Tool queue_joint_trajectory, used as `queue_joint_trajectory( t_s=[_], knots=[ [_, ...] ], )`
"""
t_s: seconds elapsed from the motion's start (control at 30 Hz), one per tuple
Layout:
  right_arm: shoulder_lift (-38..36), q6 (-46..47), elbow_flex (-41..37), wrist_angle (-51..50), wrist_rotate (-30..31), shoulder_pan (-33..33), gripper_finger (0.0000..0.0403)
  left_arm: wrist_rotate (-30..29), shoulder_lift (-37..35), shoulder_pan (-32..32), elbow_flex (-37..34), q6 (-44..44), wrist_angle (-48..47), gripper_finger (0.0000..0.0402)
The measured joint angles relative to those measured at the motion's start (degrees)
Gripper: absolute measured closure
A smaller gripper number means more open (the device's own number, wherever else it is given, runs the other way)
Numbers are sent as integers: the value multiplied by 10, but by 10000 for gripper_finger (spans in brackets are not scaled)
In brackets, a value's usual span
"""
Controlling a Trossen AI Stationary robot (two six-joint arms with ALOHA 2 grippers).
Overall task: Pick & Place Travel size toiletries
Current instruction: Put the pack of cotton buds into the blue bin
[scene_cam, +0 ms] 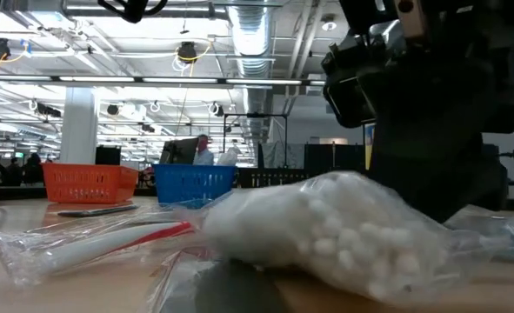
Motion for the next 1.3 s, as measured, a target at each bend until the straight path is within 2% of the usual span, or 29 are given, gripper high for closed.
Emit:
queue_joint_trajectory(
  t_s=[0.13, 0.2, 0.4, 0.57, 0.73, 0.87, 1.03, 1.2, 1.3],
  knots=[
    [-7, -19, -3, -9, -5, -6, 376, -2, 0, 0, 0, 1, 0, 312],
    [-12, -28, -4, -12, -6, -8, 393, -3, 0, 0, 0, 2, -1, 312],
    [-78, -49, -4, -20, -7, -23, 400, -4, 0, 0, 0, 2, -1, 312],
    [-193, -79, -3, -56, 2, -57, 402, -4, 0, 0, 0, 2, -1, 312],
    [-317, -116, -2, -131, 79, -126, 402, -4, 0, 0, 0, 1, -2, 312],
    [-366, -167, -2, -115, 100, -204, 403, -9, 0, 0, 0, 0, -5, 312],
    [-347, -207, -2, -33, 90, -282, 403, -16, 0, 0, 0, -11, -22, 312],
    [-271, -226, 0, 117, 41, -306, 403, -54, -10, -3, -1, -25, -54, 312],
    [-215, -231, 29, 125, 38, -309, 403, -83, -26, -12, -1, -35, -72, 312]
  ],
)
